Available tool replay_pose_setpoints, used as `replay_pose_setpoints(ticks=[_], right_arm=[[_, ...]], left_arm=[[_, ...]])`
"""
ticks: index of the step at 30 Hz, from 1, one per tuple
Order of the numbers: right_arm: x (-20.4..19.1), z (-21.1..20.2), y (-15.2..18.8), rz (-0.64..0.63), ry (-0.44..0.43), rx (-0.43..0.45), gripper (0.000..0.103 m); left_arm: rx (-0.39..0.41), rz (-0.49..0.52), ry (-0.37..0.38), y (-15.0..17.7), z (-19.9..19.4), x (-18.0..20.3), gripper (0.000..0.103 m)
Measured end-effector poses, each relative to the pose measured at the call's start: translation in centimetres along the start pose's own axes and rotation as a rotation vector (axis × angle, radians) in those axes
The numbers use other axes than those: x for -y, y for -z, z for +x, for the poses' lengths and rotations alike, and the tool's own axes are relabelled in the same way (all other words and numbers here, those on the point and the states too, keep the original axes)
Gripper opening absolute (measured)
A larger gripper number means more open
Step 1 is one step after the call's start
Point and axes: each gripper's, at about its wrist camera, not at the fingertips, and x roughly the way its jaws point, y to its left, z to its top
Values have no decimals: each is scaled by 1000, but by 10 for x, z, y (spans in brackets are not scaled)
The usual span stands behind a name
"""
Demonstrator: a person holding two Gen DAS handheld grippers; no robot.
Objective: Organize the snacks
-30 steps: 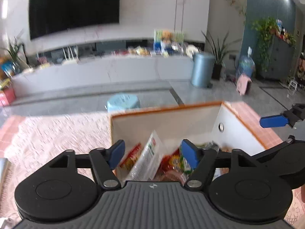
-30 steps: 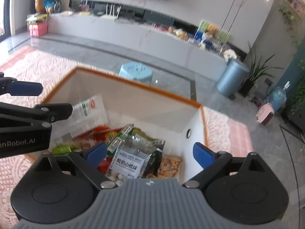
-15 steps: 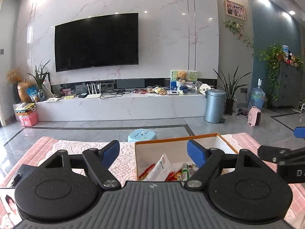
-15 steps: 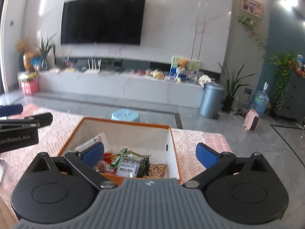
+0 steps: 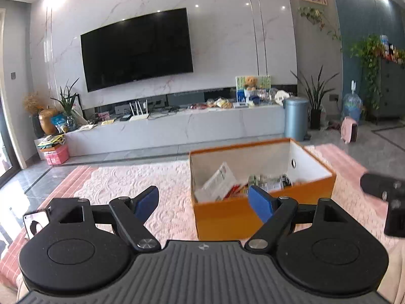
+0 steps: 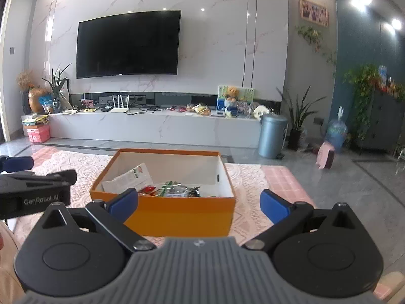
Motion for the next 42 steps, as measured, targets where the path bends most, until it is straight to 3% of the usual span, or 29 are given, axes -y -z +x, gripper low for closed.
replay_pose_setpoints(ticks=[9, 14, 20, 42], right_arm=[[-3, -21, 10, -25, -4, 34, 99], [-1, -24, 13, -27, -12, -29, 99], [8, -32, 17, 47, -24, -62, 99], [11, -45, 23, 72, -7, -45, 99]], left_arm=[[-99, -12, -27, 13, -9, 2, 94], [-119, -39, -20, 20, -23, 0, 94], [-106, -37, -11, 19, -39, 3, 94], [-77, -50, 3, 15, -50, 5, 94]])
